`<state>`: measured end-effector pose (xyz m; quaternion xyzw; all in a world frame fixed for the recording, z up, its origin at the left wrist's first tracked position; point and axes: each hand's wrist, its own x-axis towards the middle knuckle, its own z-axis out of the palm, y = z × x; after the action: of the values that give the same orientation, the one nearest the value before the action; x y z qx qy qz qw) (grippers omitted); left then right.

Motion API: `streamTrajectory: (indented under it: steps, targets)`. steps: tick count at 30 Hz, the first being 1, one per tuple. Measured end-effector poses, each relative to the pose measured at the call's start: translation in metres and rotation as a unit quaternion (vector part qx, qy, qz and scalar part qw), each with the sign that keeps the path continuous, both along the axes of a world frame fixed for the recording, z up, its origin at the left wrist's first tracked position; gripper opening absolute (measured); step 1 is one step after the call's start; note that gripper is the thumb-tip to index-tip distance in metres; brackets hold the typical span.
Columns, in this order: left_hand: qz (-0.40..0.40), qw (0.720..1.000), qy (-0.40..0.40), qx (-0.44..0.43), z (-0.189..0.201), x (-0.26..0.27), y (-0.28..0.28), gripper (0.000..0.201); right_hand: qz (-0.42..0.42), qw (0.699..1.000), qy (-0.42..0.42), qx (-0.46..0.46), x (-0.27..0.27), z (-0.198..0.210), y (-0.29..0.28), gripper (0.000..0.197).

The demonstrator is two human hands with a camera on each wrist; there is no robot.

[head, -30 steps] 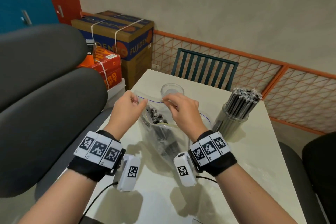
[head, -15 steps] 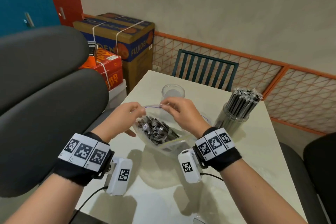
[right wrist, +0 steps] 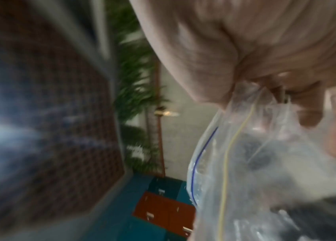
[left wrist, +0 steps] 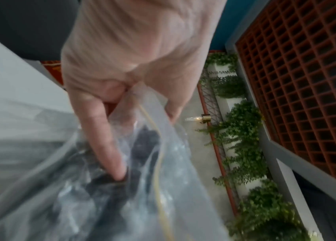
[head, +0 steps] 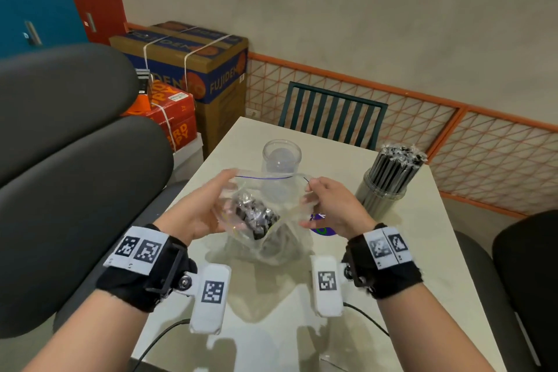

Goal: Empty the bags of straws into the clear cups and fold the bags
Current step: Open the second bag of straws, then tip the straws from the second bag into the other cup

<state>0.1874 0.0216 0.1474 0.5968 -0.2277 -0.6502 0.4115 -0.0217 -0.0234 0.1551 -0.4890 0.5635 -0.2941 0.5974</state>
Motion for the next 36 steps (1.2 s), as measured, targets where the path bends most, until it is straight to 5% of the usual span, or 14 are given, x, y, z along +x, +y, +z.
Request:
streamTrajectory:
  steps: [2, 4, 8, 13, 16, 20, 23, 25, 28, 32, 36]
  targets:
    - [-0.036, 0.998, -0.058, 0.005, -0.001, -0.005, 0.0, 0.032, -0.032, 0.987, -0.12, 0.102, 0.002, -0.009, -0.005, 0.024]
    - [-0.021, 0.998, -0.056, 0.004, -0.005, -0.004, -0.002, 0.036, -0.064, 0.973, -0.148, 0.163, 0.004, -0.017, -0.007, 0.014]
    - [0.065, 0.994, 0.073, 0.04, -0.017, 0.001, -0.006, 0.027, -0.085, 0.962, -0.171, 0.196, 0.009, -0.021, 0.0, 0.021]
    - [0.186, 0.966, 0.176, 0.01, -0.037, -0.005, -0.004, 0.027, -0.011, 0.994, 0.075, 0.074, 0.005, -0.023, 0.004, 0.045]
    - [0.203, 0.959, 0.194, -0.033, -0.042, -0.018, -0.002, 0.027, 0.064, 0.989, 0.102, 0.085, 0.009, -0.013, 0.013, 0.045]
    - [0.175, 0.962, 0.197, -0.064, -0.037, -0.039, 0.003, 0.027, 0.064, 0.992, -0.052, 0.1, 0.018, -0.009, 0.018, 0.013]
    - [0.209, 0.942, 0.259, -0.049, -0.037, -0.033, 0.006, 0.021, -0.006, 0.968, -0.212, 0.131, 0.014, -0.022, 0.013, 0.026]
    - [0.211, 0.936, 0.281, -0.015, -0.04, -0.026, 0.006, 0.021, -0.032, 0.932, -0.315, 0.177, 0.01, -0.037, 0.01, 0.017]
    - [0.207, 0.937, 0.28, 0.029, -0.046, -0.026, 0.009, 0.024, -0.072, 0.902, -0.368, 0.214, 0.01, -0.052, 0.012, 0.031]
    - [0.202, 0.94, 0.271, 0.044, -0.058, -0.032, 0.011, 0.025, -0.032, 0.966, -0.191, 0.172, 0.015, -0.045, 0.014, 0.035]
    - [0.149, 0.969, 0.195, 0.041, -0.056, -0.032, 0.013, 0.027, -0.023, 0.998, 0.05, 0.032, 0.011, -0.045, 0.008, 0.078]
